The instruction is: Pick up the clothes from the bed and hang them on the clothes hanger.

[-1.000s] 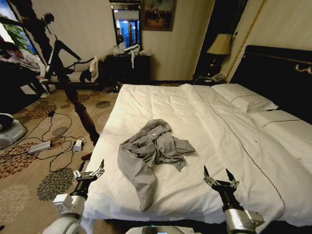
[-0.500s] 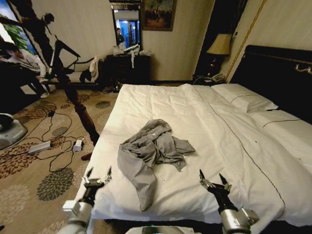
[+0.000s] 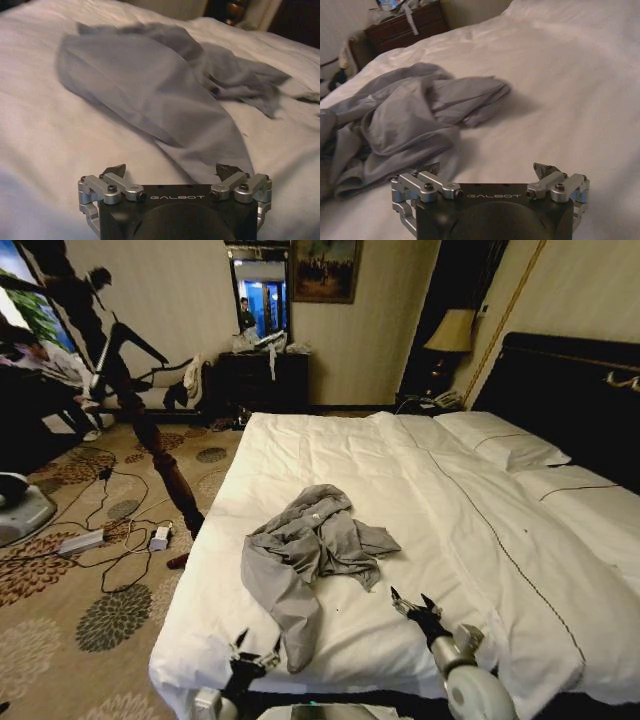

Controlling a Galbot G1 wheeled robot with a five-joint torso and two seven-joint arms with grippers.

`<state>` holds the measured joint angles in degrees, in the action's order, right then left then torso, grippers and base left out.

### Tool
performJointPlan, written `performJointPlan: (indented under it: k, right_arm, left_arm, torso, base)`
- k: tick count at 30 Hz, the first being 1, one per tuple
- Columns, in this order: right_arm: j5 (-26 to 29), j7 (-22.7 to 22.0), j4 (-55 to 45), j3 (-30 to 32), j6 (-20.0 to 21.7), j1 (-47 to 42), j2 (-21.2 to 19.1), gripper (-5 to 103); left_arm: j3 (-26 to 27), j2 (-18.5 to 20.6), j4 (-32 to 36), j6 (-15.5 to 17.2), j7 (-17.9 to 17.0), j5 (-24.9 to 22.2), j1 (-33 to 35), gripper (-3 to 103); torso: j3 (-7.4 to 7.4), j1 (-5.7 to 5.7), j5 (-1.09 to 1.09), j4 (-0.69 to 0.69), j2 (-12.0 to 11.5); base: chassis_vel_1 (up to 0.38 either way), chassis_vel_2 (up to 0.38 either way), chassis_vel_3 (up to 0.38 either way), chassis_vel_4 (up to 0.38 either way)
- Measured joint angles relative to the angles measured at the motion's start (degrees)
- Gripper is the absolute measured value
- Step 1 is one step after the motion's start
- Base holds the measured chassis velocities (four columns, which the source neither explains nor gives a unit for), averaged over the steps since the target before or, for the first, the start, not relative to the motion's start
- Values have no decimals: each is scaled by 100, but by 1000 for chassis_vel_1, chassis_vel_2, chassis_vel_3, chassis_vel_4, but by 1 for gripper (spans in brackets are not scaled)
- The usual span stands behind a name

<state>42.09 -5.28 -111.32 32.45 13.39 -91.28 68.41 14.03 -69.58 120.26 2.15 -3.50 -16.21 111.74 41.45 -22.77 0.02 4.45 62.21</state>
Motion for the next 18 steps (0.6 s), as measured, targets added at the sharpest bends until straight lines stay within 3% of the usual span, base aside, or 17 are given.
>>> performJointPlan:
  k: [3, 8, 13, 14, 15, 17, 18]
  right_arm:
    - [-24, 49, 128, -160, 22, 194, -6, 100]
    - [-627, 121, 614, -664, 9, 675, 38, 100]
    - [-774, 109, 843, -787, -100, 807, 103, 103]
    - [-771, 107, 855, -810, -114, 837, 126, 100]
    - [-768, 102, 876, -842, -126, 884, 143, 90]
    - [-767, 99, 887, -851, -133, 899, 142, 90]
    - [-763, 95, 896, -860, -145, 918, 132, 85]
  left_arm:
    - [-60, 14, -52, 10, 7, 101, -55, 100]
    - [-167, 22, -275, 29, 5, 314, -254, 100]
    - [-209, 53, -445, 27, -10, 352, -384, 103]
    - [-213, 66, -463, 27, -10, 347, -410, 100]
    - [-232, 72, -475, 25, -12, 331, -446, 94]
    - [-238, 72, -476, 24, -15, 323, -461, 89]
    - [-248, 69, -477, 22, -17, 307, -482, 83]
  torso:
    - [0, 0, 3, 2, 0]
    - [0, 0, 12, 1, 0]
    - [0, 0, 0, 2, 0]
    - [0, 0, -5, 2, 0]
    - [0, 0, -4, 0, 0]
    - [0, 0, -5, -1, 0]
    - [0, 0, -4, 1, 0]
  base:
    - [0, 0, 0, 0]
    - [0, 0, 0, 0]
    - [0, 0, 0, 0]
    - [0, 0, 0, 0]
    - [0, 0, 0, 0]
    - [0, 0, 0, 0]
    - [0, 0, 0, 0]
